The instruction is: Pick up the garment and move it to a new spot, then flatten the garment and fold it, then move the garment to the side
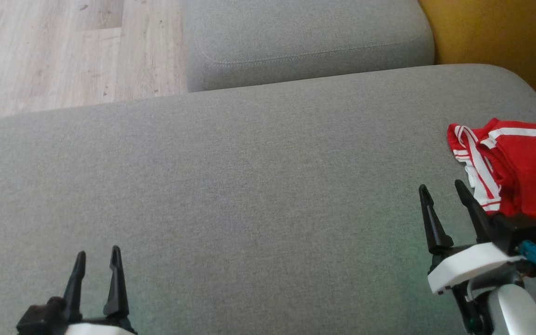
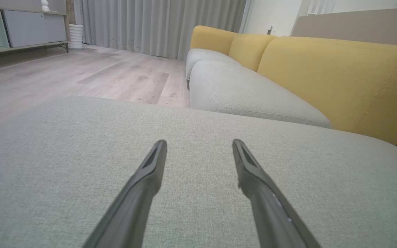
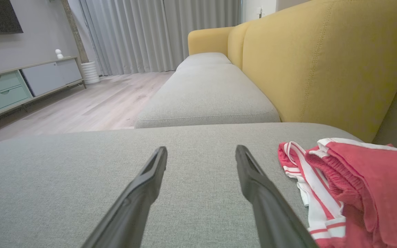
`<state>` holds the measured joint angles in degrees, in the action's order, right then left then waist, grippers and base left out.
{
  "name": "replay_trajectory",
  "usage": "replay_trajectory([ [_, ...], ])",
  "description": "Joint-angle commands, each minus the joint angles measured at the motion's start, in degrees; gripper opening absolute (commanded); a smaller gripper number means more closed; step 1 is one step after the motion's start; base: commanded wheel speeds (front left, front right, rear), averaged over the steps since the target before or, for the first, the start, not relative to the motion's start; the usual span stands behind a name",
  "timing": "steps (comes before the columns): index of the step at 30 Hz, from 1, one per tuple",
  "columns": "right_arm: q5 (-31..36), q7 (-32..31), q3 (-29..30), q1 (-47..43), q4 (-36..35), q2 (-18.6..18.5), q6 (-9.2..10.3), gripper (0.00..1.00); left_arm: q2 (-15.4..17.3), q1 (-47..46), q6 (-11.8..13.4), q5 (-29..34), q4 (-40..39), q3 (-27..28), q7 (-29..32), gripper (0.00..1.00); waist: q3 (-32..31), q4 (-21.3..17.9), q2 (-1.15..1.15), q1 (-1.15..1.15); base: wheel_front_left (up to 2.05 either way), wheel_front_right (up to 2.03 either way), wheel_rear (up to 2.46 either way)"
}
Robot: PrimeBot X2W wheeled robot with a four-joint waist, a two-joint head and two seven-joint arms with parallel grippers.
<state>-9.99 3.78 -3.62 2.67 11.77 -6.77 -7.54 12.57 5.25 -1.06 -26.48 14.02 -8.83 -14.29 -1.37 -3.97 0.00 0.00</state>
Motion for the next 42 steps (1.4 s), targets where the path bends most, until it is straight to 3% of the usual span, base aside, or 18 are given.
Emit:
replay_trajectory([
  [1,-0.03,0.01,-0.01,0.0,-0.01,0.03,0.0,0.0,-0.02,0.0,-0.15,-0.01,0.0,0.02,0.0,0.0,0.05,0.0,0.0,0.0,0.0,0.0,0.0],
  [7,-0.2,-0.13,-0.19,-2.65,5.71,0.6,0.0,0.0,-2.07,1.67,-0.13,-0.18,5.04,-0.64,0.16,0.0,0.08,0.01,0.0,0.0,0.0,0.0,0.0],
  [42,-23.17,-2.98,2.72,-0.93,4.74,1.52,0.02,0.0,-4.21,-2.02,-1.9,-18.53,3.66,3.86,5.96,0.0,0.49,1.12,0.0,0.0,0.0,0.0,0.0],
])
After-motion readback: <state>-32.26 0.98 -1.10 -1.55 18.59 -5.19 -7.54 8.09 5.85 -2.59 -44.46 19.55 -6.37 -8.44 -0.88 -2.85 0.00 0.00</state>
